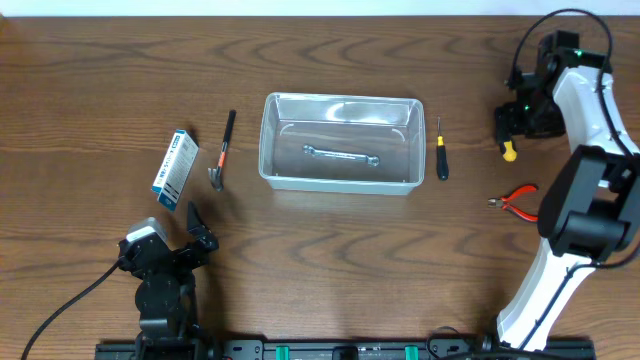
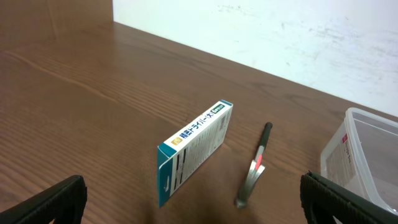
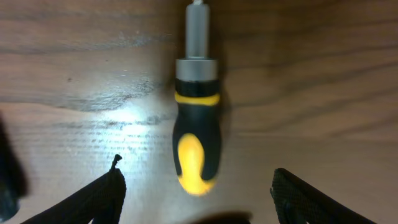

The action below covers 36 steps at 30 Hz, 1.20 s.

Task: Pack container
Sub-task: 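Move the right gripper back over the yellow-black ratchet screwdriver, then grasp the ratchet screwdriver handle with the right gripper and lift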

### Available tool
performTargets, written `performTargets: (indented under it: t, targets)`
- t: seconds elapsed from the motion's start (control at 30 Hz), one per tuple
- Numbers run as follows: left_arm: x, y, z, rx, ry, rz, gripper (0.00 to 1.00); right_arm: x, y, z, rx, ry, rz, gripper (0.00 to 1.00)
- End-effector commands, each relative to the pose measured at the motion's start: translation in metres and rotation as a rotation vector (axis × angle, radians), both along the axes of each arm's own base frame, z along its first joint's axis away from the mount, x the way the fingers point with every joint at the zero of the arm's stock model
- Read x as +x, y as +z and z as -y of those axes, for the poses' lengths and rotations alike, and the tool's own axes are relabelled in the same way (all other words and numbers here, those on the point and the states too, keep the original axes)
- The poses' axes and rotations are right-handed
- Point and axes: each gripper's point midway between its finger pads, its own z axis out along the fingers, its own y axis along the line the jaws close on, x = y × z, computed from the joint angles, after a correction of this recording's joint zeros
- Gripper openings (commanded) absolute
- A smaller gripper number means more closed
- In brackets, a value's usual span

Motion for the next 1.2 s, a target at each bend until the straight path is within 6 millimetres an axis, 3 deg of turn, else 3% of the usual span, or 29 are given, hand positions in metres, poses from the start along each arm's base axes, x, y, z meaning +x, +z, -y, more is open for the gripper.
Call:
performTargets:
  t: [0.0, 0.5, 0.63, 0.93, 1.17]
  targets:
    - [0.000, -0.012, 0.000, 0.010, -0.002, -0.030, 0.98, -0.001, -0.015, -0.009, 0.019, 0.030, -0.029, 0.76]
    - [0.000, -0.012, 0.000, 0.010, -0.001, -0.030, 0.98, -0.007, -0.057, -0.011, 0.037, 0.019, -0.110, 0.73]
    - [0.000, -0.012, 0.000, 0.010, -0.002, -0.030, 0.98, -0.007, -0.060, -0.010, 0.037, 0.019, -0.112, 0.72]
    - [0.000, -0.012, 0.000, 0.010, -0.002, -0.030, 0.98, -0.006, -0.060, -0.009, 0.032, 0.019, -0.107, 0.46]
    - [0.000, -0.012, 0.000, 0.010, -0.002, -0.030, 0.98, -0.007, -0.059, -0.010, 0.034, 0.019, -0.114, 0.17]
